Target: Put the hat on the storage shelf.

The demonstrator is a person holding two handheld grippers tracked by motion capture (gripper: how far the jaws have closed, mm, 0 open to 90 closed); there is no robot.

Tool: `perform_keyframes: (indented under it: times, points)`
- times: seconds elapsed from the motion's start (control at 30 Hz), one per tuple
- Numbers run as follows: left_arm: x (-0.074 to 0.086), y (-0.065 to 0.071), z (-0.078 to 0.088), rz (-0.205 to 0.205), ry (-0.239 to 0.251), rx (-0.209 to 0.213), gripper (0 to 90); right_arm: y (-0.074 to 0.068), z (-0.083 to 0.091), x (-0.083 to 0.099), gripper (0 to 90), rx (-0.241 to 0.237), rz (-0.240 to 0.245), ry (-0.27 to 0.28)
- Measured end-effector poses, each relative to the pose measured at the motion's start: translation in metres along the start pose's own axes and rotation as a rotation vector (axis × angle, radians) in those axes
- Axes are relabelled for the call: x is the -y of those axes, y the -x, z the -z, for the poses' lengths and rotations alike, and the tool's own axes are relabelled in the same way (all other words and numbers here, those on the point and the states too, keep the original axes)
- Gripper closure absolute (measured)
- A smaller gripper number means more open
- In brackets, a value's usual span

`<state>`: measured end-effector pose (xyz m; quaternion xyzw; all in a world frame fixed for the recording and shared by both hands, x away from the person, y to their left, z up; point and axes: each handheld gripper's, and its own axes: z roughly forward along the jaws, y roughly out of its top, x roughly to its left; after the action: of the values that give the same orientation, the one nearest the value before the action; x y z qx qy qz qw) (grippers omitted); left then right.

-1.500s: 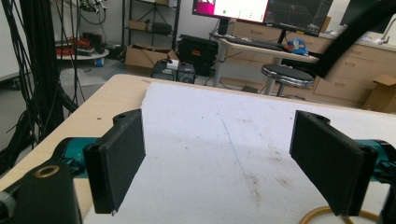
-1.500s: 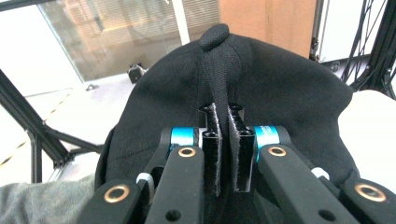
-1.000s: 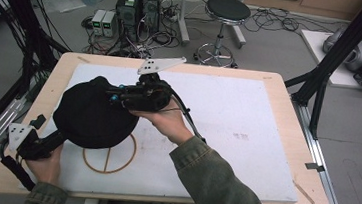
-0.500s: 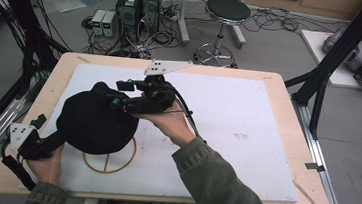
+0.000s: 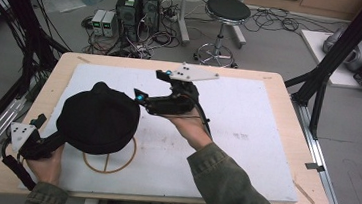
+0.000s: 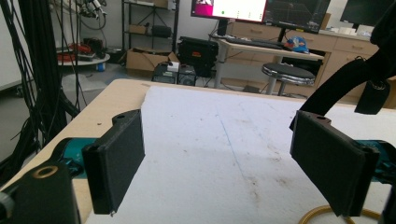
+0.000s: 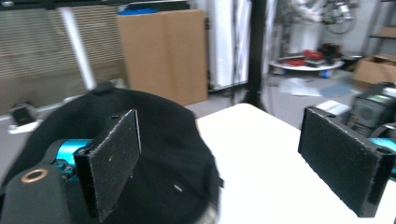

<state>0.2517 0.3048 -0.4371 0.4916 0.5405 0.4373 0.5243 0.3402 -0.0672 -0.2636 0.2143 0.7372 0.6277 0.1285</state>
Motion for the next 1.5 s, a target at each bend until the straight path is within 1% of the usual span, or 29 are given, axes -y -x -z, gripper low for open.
perform_keyframes:
  times: [0.07,0.13,0.2,0.23,0.27,0.3,0.33,0.37,0.43,0.53,0.63,0.67,0.7,0.83,0.9,0.97,1.0,1.03,1.1,1.13,1.17,1.2,1.23,1.3,1.33,1.37,1.43,1.47,1.5]
  points:
    - [0.000,0.001,0.000,0.000,0.003,0.000,17.8,0.007,0.013,0.005,12.3,0.043,-0.007,0.002]
    - [-0.001,0.002,0.000,-0.013,0.003,0.001,17.8,0.015,0.025,0.010,12.3,0.092,-0.017,-0.013]
    - [-0.001,0.003,0.000,-0.025,-0.001,0.003,17.7,0.021,0.036,0.014,12.3,0.138,-0.032,-0.002]
    - [0.000,0.004,-0.001,-0.027,-0.001,0.004,17.8,0.024,0.045,0.017,12.3,0.169,-0.043,0.006]
    - [0.000,0.004,-0.001,-0.028,-0.003,0.005,17.8,0.026,0.051,0.018,12.3,0.186,-0.051,0.011]
    - [0.000,0.005,-0.001,-0.027,-0.001,0.006,17.8,0.030,0.060,0.020,12.3,0.216,-0.060,0.021]
    - [0.000,0.005,-0.001,-0.027,-0.001,0.006,17.8,0.032,0.066,0.021,12.3,0.237,-0.068,0.028]
    - [-0.001,0.005,-0.001,-0.026,-0.001,0.007,17.7,0.035,0.076,0.024,12.3,0.271,-0.069,0.045]
    - [-0.001,0.004,-0.001,-0.026,-0.001,0.006,17.8,0.041,0.092,0.029,12.4,0.319,-0.080,0.061]
    - [-0.001,0.004,-0.001,-0.023,0.002,0.003,17.8,0.052,0.112,0.039,12.5,0.386,-0.117,0.079]
    - [-0.002,0.003,0.000,-0.018,0.005,0.000,17.8,0.063,0.130,0.051,12.5,0.437,-0.159,0.082]
    - [-0.002,0.003,0.000,-0.018,0.005,0.000,17.8,0.063,0.130,0.051,12.5,0.437,-0.159,0.082]
    - [-0.001,0.002,-0.001,-0.018,0.002,-0.002,17.8,0.068,0.141,0.057,12.6,0.470,-0.174,0.085]
    - [-0.001,0.001,-0.001,-0.018,0.000,-0.004,17.8,0.072,0.161,0.066,15.2,0.535,-0.196,0.089]
    - [-0.001,0.001,-0.001,-0.018,0.001,-0.006,17.8,0.069,0.168,0.070,15.2,0.577,-0.174,0.101]
    - [-0.001,0.001,-0.001,-0.015,0.001,-0.007,17.8,0.067,0.174,0.074,15.1,0.615,-0.152,0.095]
    - [-0.001,0.001,-0.001,-0.015,0.001,-0.007,17.8,0.067,0.174,0.074,15.1,0.615,-0.152,0.095]
    - [-0.001,0.001,-0.001,-0.014,0.001,-0.007,17.8,0.066,0.179,0.078,13.1,0.655,-0.132,0.092]
    - [-0.001,0.001,-0.001,-0.015,0.000,-0.007,17.7,0.066,0.183,0.083,12.5,0.692,-0.115,0.080]
    - [-0.001,0.001,-0.001,-0.015,0.000,-0.007,17.8,0.066,0.185,0.086,12.5,0.709,-0.110,0.088]
    - [-0.001,0.001,-0.001,-0.016,-0.002,-0.006,17.7,0.067,0.187,0.088,12.3,0.719,-0.113,0.091]
    - [-0.001,0.001,-0.001,-0.016,-0.002,-0.006,17.8,0.067,0.187,0.088,12.3,0.719,-0.113,0.091]
    - [-0.001,0.001,-0.001,-0.013,-0.001,-0.007,17.8,0.068,0.190,0.094,12.2,0.732,-0.124,0.092]
    - [-0.001,0.001,-0.001,-0.010,0.001,-0.007,17.8,0.069,0.194,0.099,12.2,0.752,-0.123,0.089]
    - [-0.001,0.001,-0.001,-0.010,0.001,-0.007,17.8,0.069,0.194,0.099,12.2,0.752,-0.123,0.089]
    - [-0.001,0.000,-0.001,-0.009,0.002,-0.009,17.8,0.069,0.196,0.104,12.2,0.778,-0.117,0.087]
    - [-0.001,0.000,0.000,-0.006,0.001,-0.009,17.8,0.071,0.197,0.110,11.9,0.801,-0.117,0.080]
    - [-0.001,0.000,0.000,-0.006,0.001,-0.009,17.8,0.071,0.197,0.110,11.9,0.801,-0.117,0.080]
    - [-0.001,0.000,0.000,-0.005,0.002,-0.009,17.8,0.073,0.198,0.117,11.8,0.836,-0.117,0.085]
